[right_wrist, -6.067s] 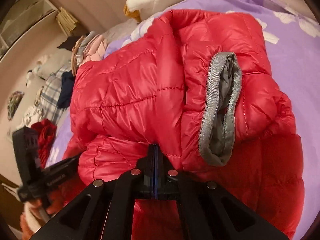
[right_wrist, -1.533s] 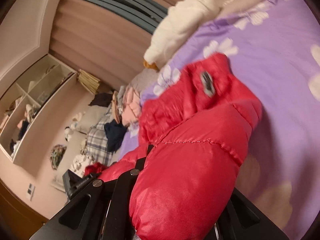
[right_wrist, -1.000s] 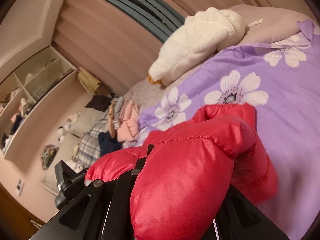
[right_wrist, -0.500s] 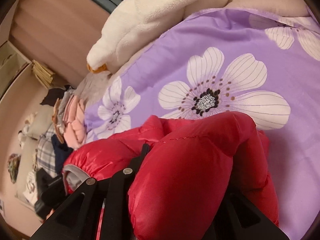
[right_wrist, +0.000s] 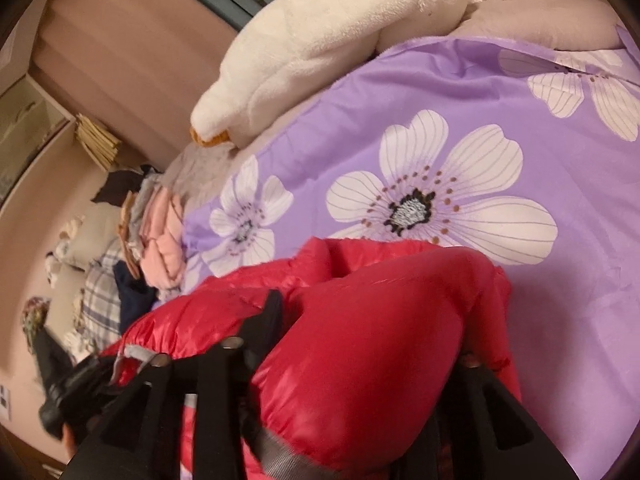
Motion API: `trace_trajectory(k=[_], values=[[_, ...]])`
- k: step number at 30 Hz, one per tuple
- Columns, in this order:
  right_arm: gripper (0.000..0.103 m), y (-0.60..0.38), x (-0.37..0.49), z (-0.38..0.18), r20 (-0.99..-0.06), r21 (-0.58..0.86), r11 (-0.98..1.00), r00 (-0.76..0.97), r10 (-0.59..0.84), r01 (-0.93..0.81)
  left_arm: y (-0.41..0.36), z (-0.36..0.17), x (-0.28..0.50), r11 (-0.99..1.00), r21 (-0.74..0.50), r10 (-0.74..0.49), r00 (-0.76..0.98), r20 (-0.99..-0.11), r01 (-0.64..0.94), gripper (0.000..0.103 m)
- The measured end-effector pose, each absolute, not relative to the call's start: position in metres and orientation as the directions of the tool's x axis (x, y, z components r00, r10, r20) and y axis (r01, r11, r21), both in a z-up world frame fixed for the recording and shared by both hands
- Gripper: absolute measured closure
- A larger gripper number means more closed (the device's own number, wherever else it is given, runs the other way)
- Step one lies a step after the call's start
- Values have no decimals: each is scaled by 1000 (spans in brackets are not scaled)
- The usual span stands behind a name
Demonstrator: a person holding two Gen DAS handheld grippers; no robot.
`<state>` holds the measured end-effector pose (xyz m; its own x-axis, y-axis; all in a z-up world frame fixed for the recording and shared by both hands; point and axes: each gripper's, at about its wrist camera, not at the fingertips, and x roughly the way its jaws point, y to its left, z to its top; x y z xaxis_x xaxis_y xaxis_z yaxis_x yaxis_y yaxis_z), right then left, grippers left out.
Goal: Fold large clothes
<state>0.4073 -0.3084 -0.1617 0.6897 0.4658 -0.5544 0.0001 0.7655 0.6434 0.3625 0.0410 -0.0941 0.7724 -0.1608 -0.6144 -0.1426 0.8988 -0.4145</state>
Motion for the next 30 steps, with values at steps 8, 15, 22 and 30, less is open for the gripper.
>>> trace_trajectory(k=[8, 15, 22, 30], values=[[38, -311, 417, -164, -558, 700, 707, 696, 452, 103, 2, -88, 340, 919, -384, -308, 764, -566, 86, 38], [37, -322, 395, -141, -533, 690, 724, 668, 518, -10, 28, -174, 440, 908, -329, -95, 637, -765, -260, 41], [36, -307, 335, -73, -423, 535, 777, 691, 586, -332, 13, -175, 438, 919, -247, 26, 671, -741, -308, 40], [45, -277, 436, -153, -623, 550, 833, 634, 459, -62, 34, -140, 396, 878, -432, -200, 662, -723, -206, 40]])
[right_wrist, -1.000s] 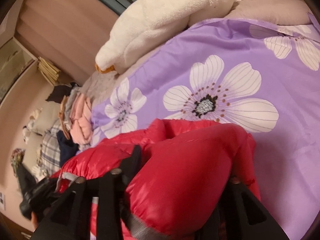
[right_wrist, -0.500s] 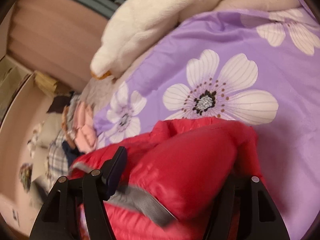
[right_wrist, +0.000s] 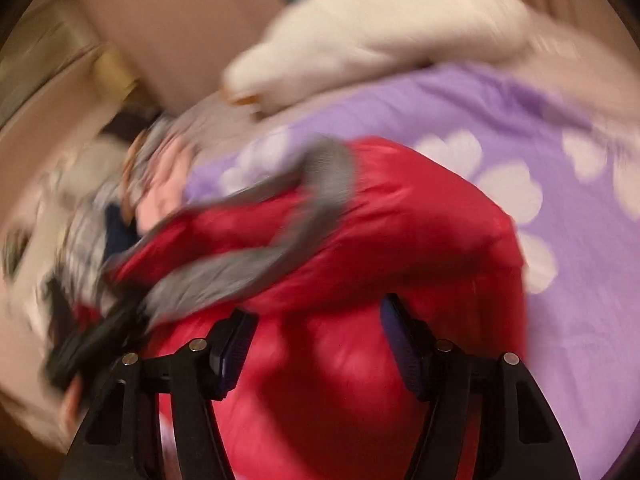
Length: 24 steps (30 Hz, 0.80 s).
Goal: Fold large clothes
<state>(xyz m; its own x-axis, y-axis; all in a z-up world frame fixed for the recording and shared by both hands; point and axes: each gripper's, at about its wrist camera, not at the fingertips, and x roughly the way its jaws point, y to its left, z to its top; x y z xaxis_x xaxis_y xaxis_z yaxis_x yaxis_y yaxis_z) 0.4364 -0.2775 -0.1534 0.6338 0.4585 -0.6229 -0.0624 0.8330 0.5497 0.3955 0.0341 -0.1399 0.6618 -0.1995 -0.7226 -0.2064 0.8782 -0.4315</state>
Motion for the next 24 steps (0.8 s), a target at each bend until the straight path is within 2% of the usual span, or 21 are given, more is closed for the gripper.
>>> trace_trajectory(k=[3, 5, 7, 9, 10, 11, 12, 13, 14, 15, 16, 18, 21, 24], values=[[53, -280, 452, -164, -595, 623, 782, 661, 456, 21, 23, -114, 374, 917, -388, -211, 712, -669, -93, 39], [57, -266, 452, -160, -612, 565, 825, 675, 412, 9, 17, -107, 378, 933, -349, -183, 725, -664, -84, 38], [70, -250, 447, -153, -630, 476, 879, 684, 367, -33, 10, -109, 394, 954, -274, -103, 728, -678, -121, 38], [75, -234, 443, -145, -655, 369, 926, 685, 320, -80, 10, -120, 423, 970, -173, 0, 707, -707, -173, 38], [76, -230, 443, -146, -671, 327, 941, 681, 293, -82, 16, -134, 442, 970, -129, 40, 658, -752, -206, 40], [76, -235, 444, -148, -683, 309, 948, 675, 277, -76, 24, -148, 457, 965, -121, 42, 595, -803, -232, 43], [78, -238, 447, -154, -699, 304, 950, 662, 269, -65, 33, -163, 465, 954, -166, 1, 558, -830, -249, 43], [80, -245, 449, -160, -708, 321, 946, 649, 278, -56, 40, -171, 465, 942, -217, -34, 572, -819, -255, 41], [84, -253, 452, -173, -726, 357, 934, 622, 293, -23, 42, -174, 462, 941, -228, -33, 605, -795, -249, 41], [95, -258, 455, -183, -741, 382, 924, 599, 304, 4, 37, -176, 461, 954, -179, 7, 615, -789, -241, 41], [101, -263, 456, -191, -745, 405, 914, 585, 321, 14, 28, -179, 464, 968, -108, 53, 610, -791, -224, 41], [103, -269, 457, -203, -743, 418, 908, 586, 323, 29, 16, -183, 469, 976, -44, 96, 598, -796, -215, 41], [103, -272, 455, -213, -725, 434, 900, 603, 332, 27, 19, -193, 473, 963, -78, 94, 595, -798, -258, 40], [103, -271, 448, -209, -734, 411, 911, 604, 311, 29, 17, -191, 467, 973, -41, 104, 590, -801, -227, 40]])
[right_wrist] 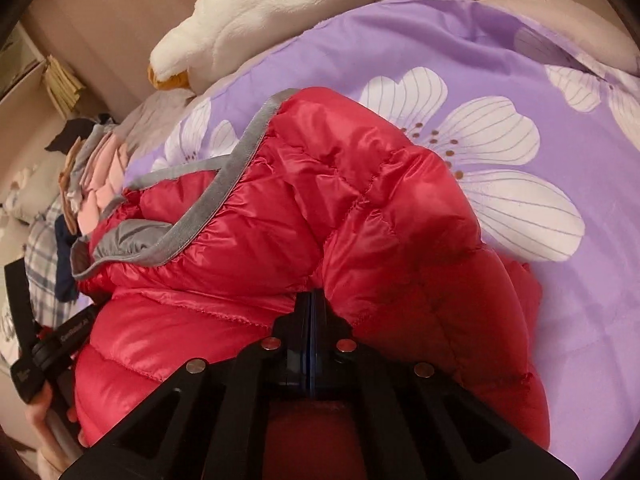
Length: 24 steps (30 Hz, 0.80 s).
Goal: Fold large clothes
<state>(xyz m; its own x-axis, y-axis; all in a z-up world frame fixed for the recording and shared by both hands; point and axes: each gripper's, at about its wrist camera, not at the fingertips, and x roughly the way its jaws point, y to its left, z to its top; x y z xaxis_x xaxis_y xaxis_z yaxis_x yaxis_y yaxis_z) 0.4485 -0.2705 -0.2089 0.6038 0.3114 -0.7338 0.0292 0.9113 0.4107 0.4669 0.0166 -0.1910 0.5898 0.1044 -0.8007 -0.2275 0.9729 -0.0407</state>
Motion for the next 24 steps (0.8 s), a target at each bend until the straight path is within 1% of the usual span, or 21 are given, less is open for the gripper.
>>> trace_trajectory(k=[1, 3, 5, 6, 7, 8, 9, 10, 11, 13, 14, 17, 18, 20, 21, 23, 24], values=[[103, -272, 443, -205, -739, 410, 912, 599, 310, 34, 17, -188, 461, 976, -39, 98, 588, -803, -216, 41], [103, -275, 431, -197, -726, 443, 896, 602, 332, 39, 27, -179, 445, 974, -107, 38, 605, -795, -202, 41], [103, -291, 409, -186, -678, 530, 848, 611, 408, 22, 49, -164, 419, 939, -262, -74, 614, -786, -222, 41], [94, -302, 397, -180, -651, 578, 815, 618, 441, 27, 59, -159, 407, 909, -338, -121, 622, -774, -244, 39], [70, -315, 381, -173, -612, 635, 771, 637, 468, 43, 72, -154, 393, 860, -430, -179, 627, -758, -274, 33], [53, -325, 365, -167, -572, 688, 722, 667, 477, 72, 83, -150, 376, 802, -527, -252, 639, -726, -282, 25], [27, -332, 348, -162, -524, 736, 671, 703, 481, 90, 90, -147, 359, 748, -608, -320, 658, -681, -266, 20], [21, -338, 333, -158, -475, 773, 630, 729, 493, 77, 94, -146, 343, 701, -672, -378, 676, -633, -237, 13], [20, -340, 314, -155, -417, 810, 585, 743, 524, 42, 95, -148, 325, 660, -722, -426, 689, -586, -206, 7], [13, -337, 289, -161, -382, 847, 531, 733, 563, 34, 87, -158, 303, 622, -765, -501, 668, -550, -164, 0], [11, -335, 277, -170, -394, 859, 508, 726, 564, 71, 82, -169, 296, 598, -786, -535, 652, -538, -158, 0], [11, -318, 265, -208, -435, 882, 432, 684, 586, 190, 72, -208, 290, 511, -832, -580, 628, -519, -216, 1], [11, -311, 269, -220, -417, 896, 402, 668, 616, 189, 70, -220, 296, 454, -862, -619, 615, -489, -227, 1], [11, -300, 284, -242, -367, 927, 324, 625, 689, 187, 69, -242, 312, 315, -926, -691, 618, -375, -209, 0], [11, -295, 293, -254, -341, 940, 279, 616, 710, 198, 70, -255, 322, 252, -943, -703, 629, -332, -216, 0], [11, -292, 302, -262, -348, 937, 266, 644, 682, 225, 75, -267, 332, 219, -933, -668, 653, -357, -287, 2], [11, -291, 305, -260, -329, 944, 261, 664, 671, 204, 76, -266, 334, 203, -938, -662, 667, -342, -280, 2]])
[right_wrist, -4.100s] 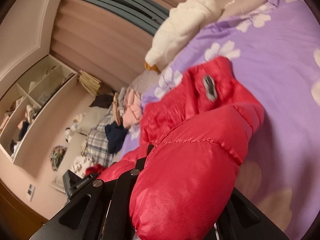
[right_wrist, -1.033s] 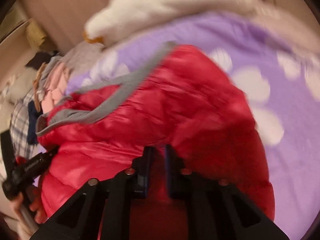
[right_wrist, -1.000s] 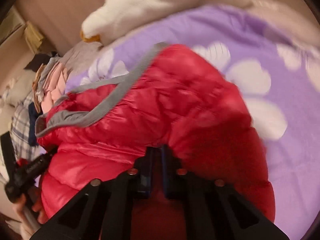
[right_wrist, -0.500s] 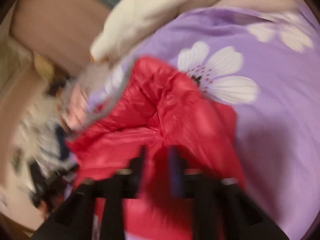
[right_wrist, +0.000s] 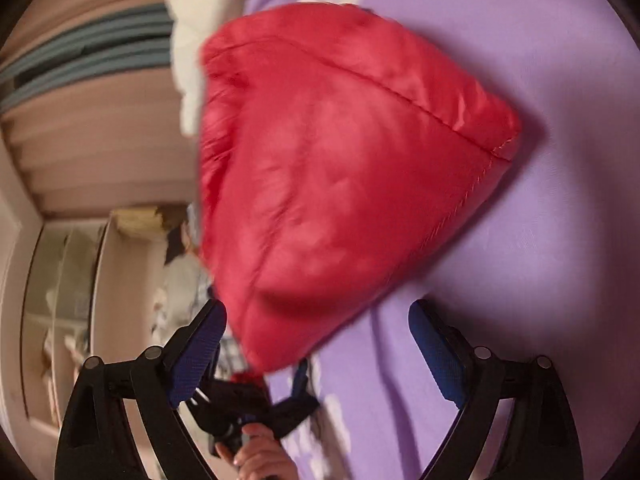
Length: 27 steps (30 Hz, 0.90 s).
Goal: Fold large clothes
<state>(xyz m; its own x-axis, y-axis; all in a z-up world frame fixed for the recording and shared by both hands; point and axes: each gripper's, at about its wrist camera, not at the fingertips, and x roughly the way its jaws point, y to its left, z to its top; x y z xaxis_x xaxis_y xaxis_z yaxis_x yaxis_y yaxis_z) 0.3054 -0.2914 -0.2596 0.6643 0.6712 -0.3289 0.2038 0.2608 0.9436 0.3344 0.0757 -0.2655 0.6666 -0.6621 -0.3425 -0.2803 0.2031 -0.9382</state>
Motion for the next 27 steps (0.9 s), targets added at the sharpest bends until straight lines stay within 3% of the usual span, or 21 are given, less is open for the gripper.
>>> trace_trajectory(k=[2, 6, 7, 9, 11, 13, 16, 20, 24, 27], values=[[11, -291, 313, -255, -289, 955, 253, 693, 661, 157, 77, -258, 341, 179, -963, -650, 710, -270, -203, 0], [10, -288, 333, -261, -294, 955, 234, 720, 629, 185, 68, -260, 362, 284, -930, -576, 734, -359, -231, 3], [11, -287, 338, -262, -293, 954, 236, 728, 620, 184, 65, -257, 367, 306, -919, -554, 738, -385, -250, 5], [12, -284, 345, -258, -311, 946, 265, 746, 589, 185, 60, -254, 378, 354, -883, -498, 737, -457, -309, 21], [31, -280, 353, -253, -372, 911, 369, 751, 546, 184, 52, -255, 387, 412, -849, -440, 743, -504, -332, 37], [55, -278, 360, -259, -351, 903, 409, 773, 527, 131, 42, -251, 385, 484, -809, -375, 757, -535, -332, 44], [68, -286, 361, -265, -322, 921, 371, 767, 555, 118, 34, -246, 378, 522, -788, -347, 764, -545, -325, 56], [73, -293, 341, -252, -282, 929, 364, 758, 588, 63, 37, -237, 352, 481, -813, -373, 764, -527, -327, 67], [73, -297, 308, -241, -267, 928, 372, 740, 617, 25, 27, -223, 309, 543, -779, -343, 764, -547, -314, 69], [73, -309, 266, -236, -269, 920, 392, 721, 639, -4, 21, -222, 262, 538, -791, -389, 747, -539, -291, 69]])
